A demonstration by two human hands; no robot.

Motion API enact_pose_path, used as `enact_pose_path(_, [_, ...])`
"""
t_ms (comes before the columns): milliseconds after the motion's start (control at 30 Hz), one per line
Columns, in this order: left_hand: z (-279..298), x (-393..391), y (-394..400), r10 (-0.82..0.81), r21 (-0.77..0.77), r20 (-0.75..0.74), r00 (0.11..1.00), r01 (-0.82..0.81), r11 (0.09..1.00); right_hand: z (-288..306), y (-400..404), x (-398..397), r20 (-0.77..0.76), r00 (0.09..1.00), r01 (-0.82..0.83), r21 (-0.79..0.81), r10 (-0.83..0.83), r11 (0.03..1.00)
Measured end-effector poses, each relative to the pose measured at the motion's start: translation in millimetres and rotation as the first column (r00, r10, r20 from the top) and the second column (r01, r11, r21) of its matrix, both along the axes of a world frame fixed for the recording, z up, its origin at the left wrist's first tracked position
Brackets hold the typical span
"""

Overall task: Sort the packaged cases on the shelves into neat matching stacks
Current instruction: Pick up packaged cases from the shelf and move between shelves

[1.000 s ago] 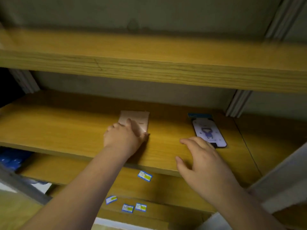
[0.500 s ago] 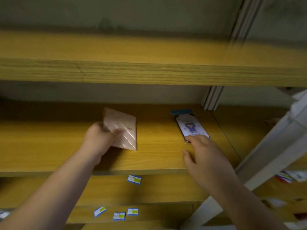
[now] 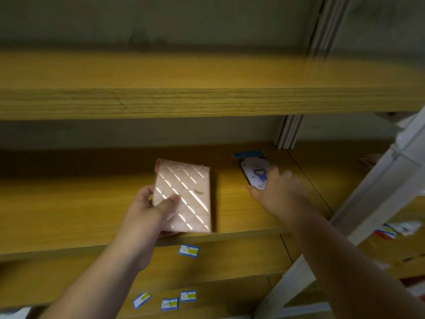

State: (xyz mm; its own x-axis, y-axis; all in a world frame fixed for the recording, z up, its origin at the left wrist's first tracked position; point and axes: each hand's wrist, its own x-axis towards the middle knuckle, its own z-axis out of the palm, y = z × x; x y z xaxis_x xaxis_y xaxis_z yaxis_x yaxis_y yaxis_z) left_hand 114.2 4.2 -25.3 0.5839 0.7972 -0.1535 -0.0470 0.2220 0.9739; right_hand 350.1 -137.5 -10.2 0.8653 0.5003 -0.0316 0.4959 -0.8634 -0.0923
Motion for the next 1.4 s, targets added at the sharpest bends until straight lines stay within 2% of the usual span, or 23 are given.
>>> enact_pose_path(167, [0, -2, -5, -0.006, -0.034, 0.057, 0.998, 0.008, 0.999, 5, -16, -5, -0.149, 0.989, 0.041, 0.210, -0.010, 0.977])
enact_pose_path(333, [-6, 2, -8, -0.024, -0.056, 0.084, 0.996, 0.028, 0.998, 7, -30, -7, -0.353, 0.935, 0.125, 0.372, 0.016, 0.920])
enact_pose_path(500, [-6, 8, -17, -0.019, -0.075, 0.104, 0.994, 0.027, 0.997, 7, -48, -20, -0.601, 0.794, 0.300, 0.522, 0.095, 0.798])
enact_pose_path(633, [0, 8, -28, -0.006, -0.052, 0.106, 0.994, 0.011, 0.999, 7, -62, -32, -0.763, 0.602, 0.464, 0.574, 0.236, 0.674])
enact_pose_path(667, [1, 8, -31, 0.008, -0.039, 0.102, 0.995, -0.004, 0.999, 7, -67, -36, -0.768, 0.586, 0.492, 0.589, 0.256, 0.641])
enact_pose_path(800, [8, 2, -51, 0.071, 0.036, 0.061, 0.996, -0.073, 0.997, 7, -94, -47, -0.634, 0.726, 0.414, 0.713, 0.268, 0.566])
enact_pose_path(867, [14, -2, -69, 0.077, 0.043, 0.058, 0.995, -0.080, 0.996, 12, -113, -50, -0.607, 0.736, 0.408, 0.751, 0.301, 0.519])
enact_pose_path(1000, [31, -8, -120, 0.059, 0.046, 0.093, 0.994, -0.063, 0.997, 29, -163, -59, -0.608, 0.648, 0.412, 0.786, 0.459, 0.461])
enact_pose_path(1167, [51, -7, -208, 0.097, 0.057, 0.175, 0.980, -0.109, 0.992, 57, -246, -53, -0.557, 0.480, 0.395, 0.827, 0.678, 0.399])
enact_pose_path(1300, [54, 8, -273, 0.100, 0.068, 0.196, 0.975, -0.115, 0.991, 68, -316, -33, -0.538, 0.377, 0.452, 0.818, 0.754, 0.357])
enact_pose_path(1400, [52, 30, -318, 0.072, 0.072, 0.207, 0.976, -0.089, 0.993, 67, -366, -10, -0.580, 0.276, 0.550, 0.749, 0.767, 0.368])
